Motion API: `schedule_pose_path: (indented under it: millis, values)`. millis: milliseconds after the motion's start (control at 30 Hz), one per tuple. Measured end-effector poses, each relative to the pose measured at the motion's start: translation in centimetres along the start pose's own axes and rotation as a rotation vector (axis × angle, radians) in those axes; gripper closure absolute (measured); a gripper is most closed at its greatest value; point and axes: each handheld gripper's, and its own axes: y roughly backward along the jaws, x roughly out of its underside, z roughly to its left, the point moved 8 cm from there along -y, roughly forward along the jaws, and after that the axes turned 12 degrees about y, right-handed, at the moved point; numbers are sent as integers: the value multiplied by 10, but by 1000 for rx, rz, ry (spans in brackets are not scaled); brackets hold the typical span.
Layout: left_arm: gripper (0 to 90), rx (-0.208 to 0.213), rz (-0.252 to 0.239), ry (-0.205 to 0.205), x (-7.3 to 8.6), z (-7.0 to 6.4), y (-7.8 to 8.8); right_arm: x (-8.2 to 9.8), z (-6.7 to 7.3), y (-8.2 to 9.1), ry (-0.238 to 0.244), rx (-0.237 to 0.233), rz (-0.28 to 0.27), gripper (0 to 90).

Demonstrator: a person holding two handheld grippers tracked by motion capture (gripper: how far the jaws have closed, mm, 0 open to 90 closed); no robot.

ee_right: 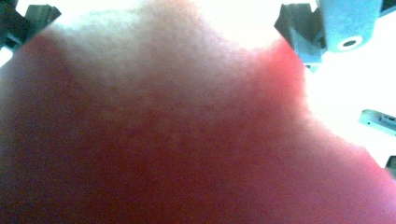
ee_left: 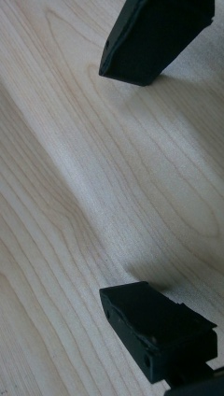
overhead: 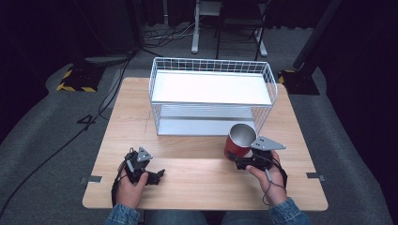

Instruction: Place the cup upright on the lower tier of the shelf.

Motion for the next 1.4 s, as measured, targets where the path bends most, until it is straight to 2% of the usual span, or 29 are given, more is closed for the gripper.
schedule_pose_path:
  millis: [300, 667, 1100, 1400]
  values:
    - [1, 0, 0, 0, 0, 0, 0, -10, -6, -22, -8, -20, 20, 163]
    - [1, 0, 0, 0, 0, 0, 0, -20, -11, -47, -17, -21, 20, 163]
    - [1, 0, 0, -1, 0, 0, 0, -30, -22, -88, -32, 33, 10, 162]
    - [1, 0, 2, 2, 0, 0, 0, -35, -27, -107, -33, 48, 15, 161]
